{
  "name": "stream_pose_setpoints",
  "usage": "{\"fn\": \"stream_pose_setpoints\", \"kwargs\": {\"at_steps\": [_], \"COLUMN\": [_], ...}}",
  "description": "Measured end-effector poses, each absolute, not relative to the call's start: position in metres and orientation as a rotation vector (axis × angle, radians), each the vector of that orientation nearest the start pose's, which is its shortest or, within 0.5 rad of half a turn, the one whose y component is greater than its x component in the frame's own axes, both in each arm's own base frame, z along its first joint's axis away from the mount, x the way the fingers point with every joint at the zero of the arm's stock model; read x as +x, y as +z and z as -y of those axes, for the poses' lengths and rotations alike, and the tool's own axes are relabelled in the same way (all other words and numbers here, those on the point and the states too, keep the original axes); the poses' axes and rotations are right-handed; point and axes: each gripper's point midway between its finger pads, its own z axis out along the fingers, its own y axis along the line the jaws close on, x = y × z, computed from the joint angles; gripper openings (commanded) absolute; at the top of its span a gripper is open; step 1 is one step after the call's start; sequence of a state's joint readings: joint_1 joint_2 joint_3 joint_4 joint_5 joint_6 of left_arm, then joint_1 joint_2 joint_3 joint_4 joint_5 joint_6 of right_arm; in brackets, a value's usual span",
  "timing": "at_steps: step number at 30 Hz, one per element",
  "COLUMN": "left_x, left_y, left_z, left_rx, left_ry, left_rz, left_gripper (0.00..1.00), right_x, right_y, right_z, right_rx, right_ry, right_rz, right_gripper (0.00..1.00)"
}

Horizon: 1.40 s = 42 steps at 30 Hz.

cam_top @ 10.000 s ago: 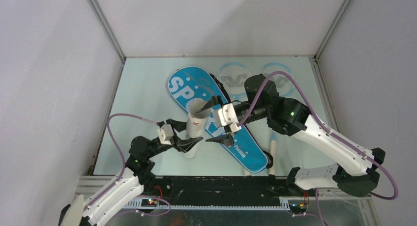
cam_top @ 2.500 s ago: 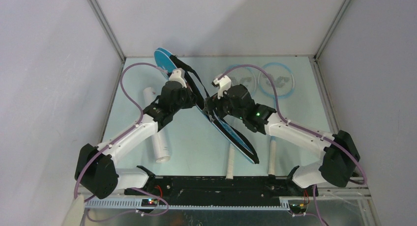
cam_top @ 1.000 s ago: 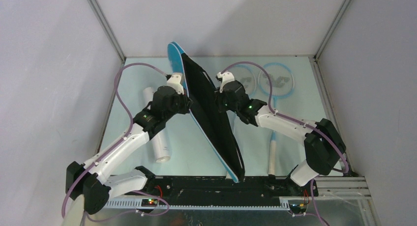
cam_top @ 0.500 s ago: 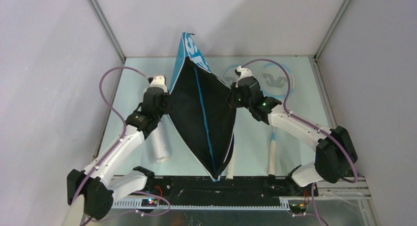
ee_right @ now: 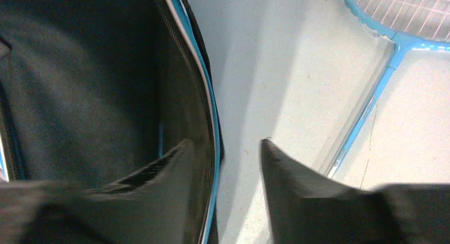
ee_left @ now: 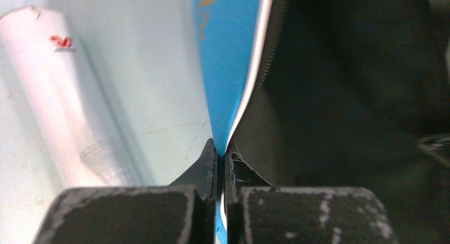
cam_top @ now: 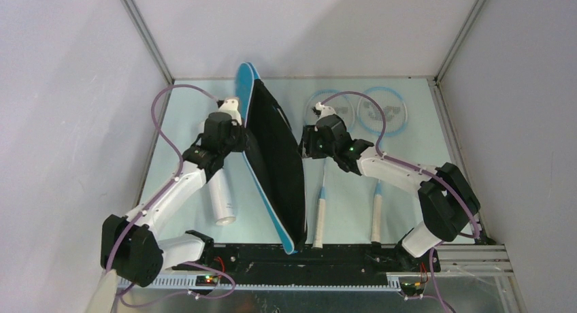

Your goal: Pack up the badminton gear

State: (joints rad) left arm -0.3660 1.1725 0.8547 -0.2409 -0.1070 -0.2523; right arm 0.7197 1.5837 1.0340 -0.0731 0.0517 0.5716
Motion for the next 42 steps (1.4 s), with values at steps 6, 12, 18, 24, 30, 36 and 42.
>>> {"fn": "stream_pose_setpoints", "kwargs": {"at_steps": [6,12,18,24,30,36,42], "left_x": [0.360,0.370,0.377,0.391,0.407,0.407,0.406], "left_y": [0.203,0.205,0.203,0.206,0.210,0.202,0.199], "left_z": [0.138,0.146,0.159,0.177,0.190,0.193,0.194], "left_rx": [0.093,0.137,0.242,0.418,0.523,0.550,0.565], "left_ry": [-0.326,-0.340,-0.375,-0.401,-0.415,-0.431,-0.436], "left_rz": [-2.058,-2.055,-2.056,-2.033,-2.015,-2.033,-2.041], "left_gripper": [0.00,0.00,0.00,0.00,0.00,0.00,0.00], "right_x": [0.331,0.336,0.346,0.320,0.296,0.285,0.295], "right_y": [0.154,0.222,0.220,0.130,0.072,0.022,0.013], "right_z": [-0.309,-0.276,-0.172,-0.071,-0.027,-0.033,-0.037], "right_rx": [-0.282,-0.243,0.042,0.345,0.541,0.580,0.588], "right_ry": [0.646,0.586,0.416,0.189,0.070,0.073,0.080], "right_rz": [-2.175,-2.003,-1.981,-2.203,-2.363,-2.540,-2.558], "right_gripper": [0.96,0.99,0.99,0.97,0.89,0.72,0.56]}}
